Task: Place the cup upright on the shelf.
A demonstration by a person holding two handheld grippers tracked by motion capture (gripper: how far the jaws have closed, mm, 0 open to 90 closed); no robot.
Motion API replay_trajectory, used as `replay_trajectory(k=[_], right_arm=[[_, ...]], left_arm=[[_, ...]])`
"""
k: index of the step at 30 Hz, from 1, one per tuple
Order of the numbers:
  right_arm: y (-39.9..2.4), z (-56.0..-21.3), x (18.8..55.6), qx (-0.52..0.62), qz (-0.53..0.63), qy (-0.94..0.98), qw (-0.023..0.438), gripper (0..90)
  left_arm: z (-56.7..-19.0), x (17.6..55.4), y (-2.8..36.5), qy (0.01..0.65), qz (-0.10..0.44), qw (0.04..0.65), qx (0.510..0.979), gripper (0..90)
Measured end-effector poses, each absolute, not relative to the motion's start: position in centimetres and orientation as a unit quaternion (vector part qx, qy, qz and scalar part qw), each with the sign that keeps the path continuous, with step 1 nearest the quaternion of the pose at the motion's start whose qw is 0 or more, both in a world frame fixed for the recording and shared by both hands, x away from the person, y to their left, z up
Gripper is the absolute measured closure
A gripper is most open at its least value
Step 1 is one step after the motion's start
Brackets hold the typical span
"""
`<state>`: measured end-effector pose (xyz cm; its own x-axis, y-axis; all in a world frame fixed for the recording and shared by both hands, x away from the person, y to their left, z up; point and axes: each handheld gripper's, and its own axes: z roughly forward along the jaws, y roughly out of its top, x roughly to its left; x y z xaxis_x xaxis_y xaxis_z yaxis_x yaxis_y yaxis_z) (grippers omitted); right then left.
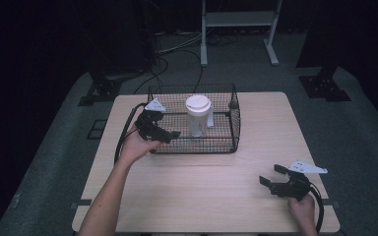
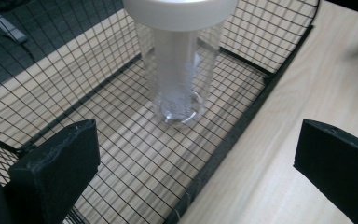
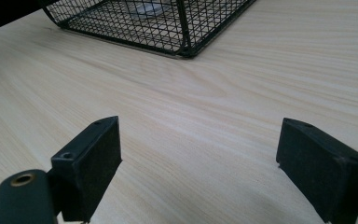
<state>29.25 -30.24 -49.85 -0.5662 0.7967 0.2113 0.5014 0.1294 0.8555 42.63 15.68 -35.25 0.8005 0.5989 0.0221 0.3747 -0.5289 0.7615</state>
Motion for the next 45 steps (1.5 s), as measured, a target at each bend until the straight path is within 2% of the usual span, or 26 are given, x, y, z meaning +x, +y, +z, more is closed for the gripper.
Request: replay_trajectory(k=[9, 28, 45], right_arm=[[-30.3, -49.9, 29.3, 0.44, 0.491, 0.736, 0.152, 12.9], [-30.3, -49.9, 29.2, 0.447, 0.489, 0.733, 0.153, 12.9], [-30.2, -49.9, 29.2, 0.446, 0.484, 0.736, 0.158, 12.9]], left_arm=[[-34.6, 40.7, 16.2, 0.27, 0.144, 0.406, 0.861, 0.0], [-35.9, 37.9, 16.5, 0.258, 0.139, 0.412, 0.863, 0.0], [-38.7, 35.7, 17.1, 0.256, 0.12, 0.422, 0.861, 0.0]])
